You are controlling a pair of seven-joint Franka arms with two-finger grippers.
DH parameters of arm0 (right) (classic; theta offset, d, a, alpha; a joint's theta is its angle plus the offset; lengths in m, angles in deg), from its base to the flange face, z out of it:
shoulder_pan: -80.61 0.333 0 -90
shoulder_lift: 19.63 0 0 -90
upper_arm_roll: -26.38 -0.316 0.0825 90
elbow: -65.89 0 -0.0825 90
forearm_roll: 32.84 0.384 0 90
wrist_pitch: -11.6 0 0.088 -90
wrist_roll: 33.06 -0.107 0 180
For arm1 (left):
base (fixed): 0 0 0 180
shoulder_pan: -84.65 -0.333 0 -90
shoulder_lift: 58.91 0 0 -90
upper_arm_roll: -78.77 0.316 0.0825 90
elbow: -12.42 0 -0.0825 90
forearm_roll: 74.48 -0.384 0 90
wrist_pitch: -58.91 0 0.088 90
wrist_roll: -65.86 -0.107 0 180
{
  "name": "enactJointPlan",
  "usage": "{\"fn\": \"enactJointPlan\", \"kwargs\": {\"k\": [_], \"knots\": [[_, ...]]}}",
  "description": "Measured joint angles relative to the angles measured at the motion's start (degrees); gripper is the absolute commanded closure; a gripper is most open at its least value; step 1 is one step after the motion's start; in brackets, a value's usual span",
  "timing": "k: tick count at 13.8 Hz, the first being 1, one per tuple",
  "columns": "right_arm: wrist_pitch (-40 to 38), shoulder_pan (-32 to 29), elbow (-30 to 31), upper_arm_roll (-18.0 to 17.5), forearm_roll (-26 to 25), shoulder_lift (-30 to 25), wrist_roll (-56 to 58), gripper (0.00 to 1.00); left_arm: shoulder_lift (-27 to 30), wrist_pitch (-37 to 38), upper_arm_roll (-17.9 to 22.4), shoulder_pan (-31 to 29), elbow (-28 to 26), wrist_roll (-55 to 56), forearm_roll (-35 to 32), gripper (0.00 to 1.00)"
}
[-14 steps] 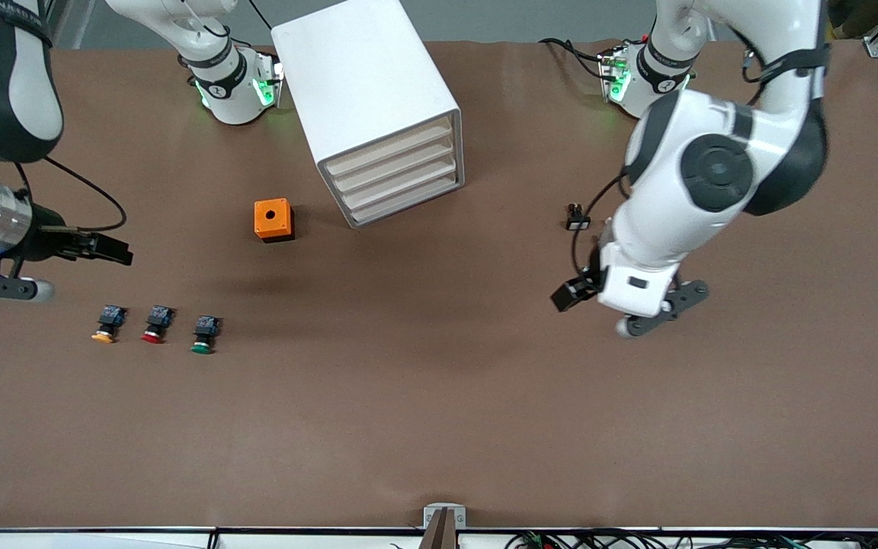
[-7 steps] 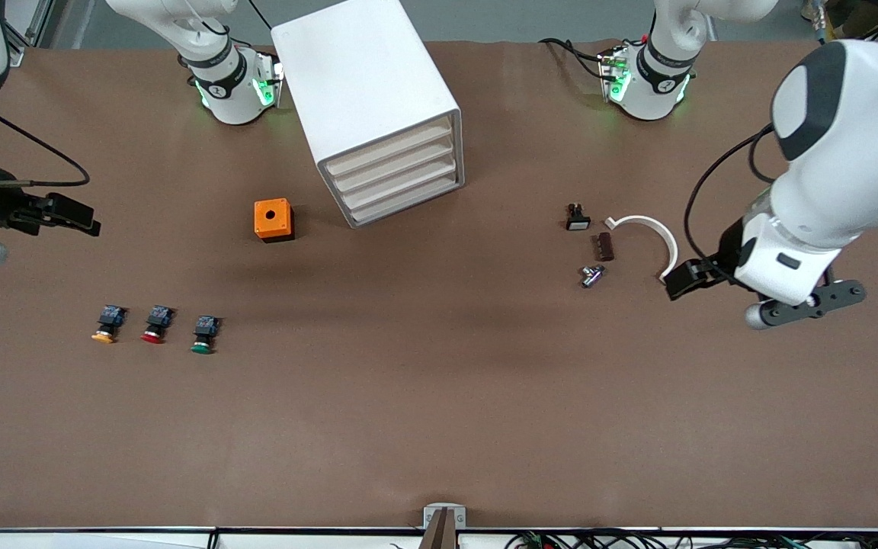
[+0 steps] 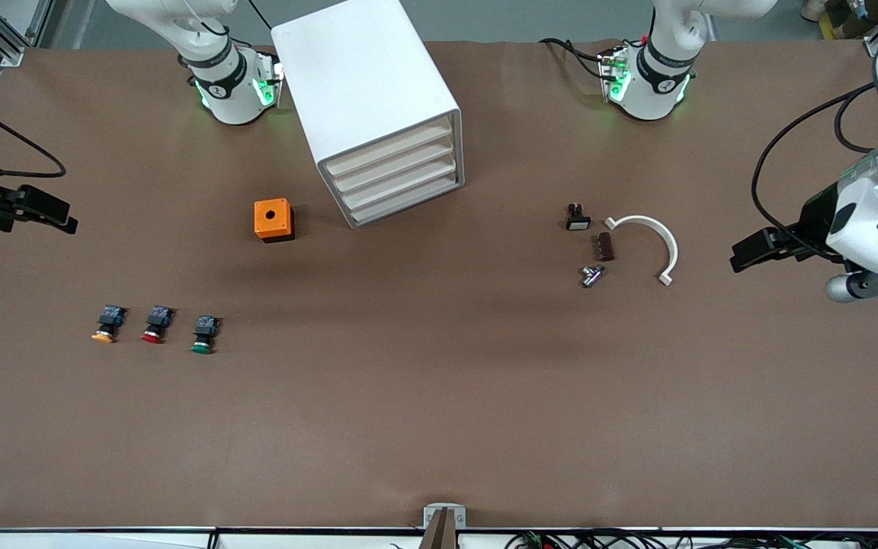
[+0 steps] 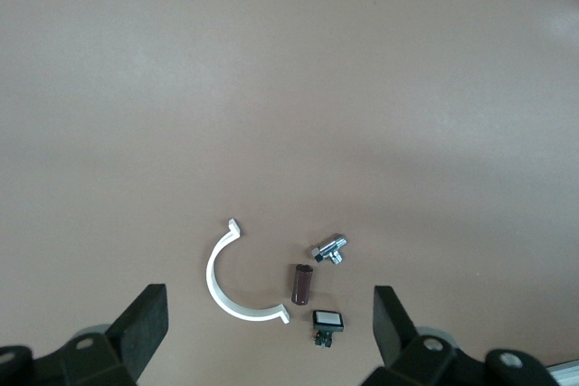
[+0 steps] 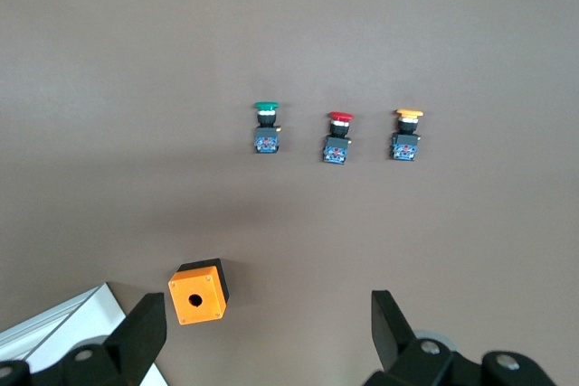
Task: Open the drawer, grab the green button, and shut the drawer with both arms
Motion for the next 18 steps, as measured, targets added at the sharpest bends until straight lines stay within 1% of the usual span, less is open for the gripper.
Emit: {"fn": "enactJointPlan", "kwargs": {"k": [5,10,11,12,15,18], "knots": [[0.13,-0.49,-3.18,-0.04,0.02,0.7,0.06,0.0,2.12,2.89,-0.53,0.19,-0.01,-0.5,-3.28,0.0],[0.14,-0.48,-4.06,-0.22,0.03,1.24,0.11,0.0,3.22,3.26,-0.61,-0.11,-0.04,-1.95,-3.41,0.0],[0.14,-0.48,-4.07,-0.22,0.02,1.25,0.11,0.0,3.57,3.32,-1.17,-0.85,-0.08,-2.14,-3.41,0.0],[0.14,-0.49,-4.08,-0.21,0.01,1.26,0.11,0.0,4.08,3.48,-3.17,-2.77,-0.1,-2.31,-3.41,0.0],[0.14,-0.49,-4.08,-0.18,0.0,1.78,0.11,0.0,6.13,4.32,-12.13,-11.24,-0.46,-3.05,-3.49,0.0],[0.15,-0.5,-4.22,-0.17,-0.01,2.46,0.11,0.0,8.64,4.71,-18.31,-16.97,-3.22,-3.09,-4.0,0.0]]}}
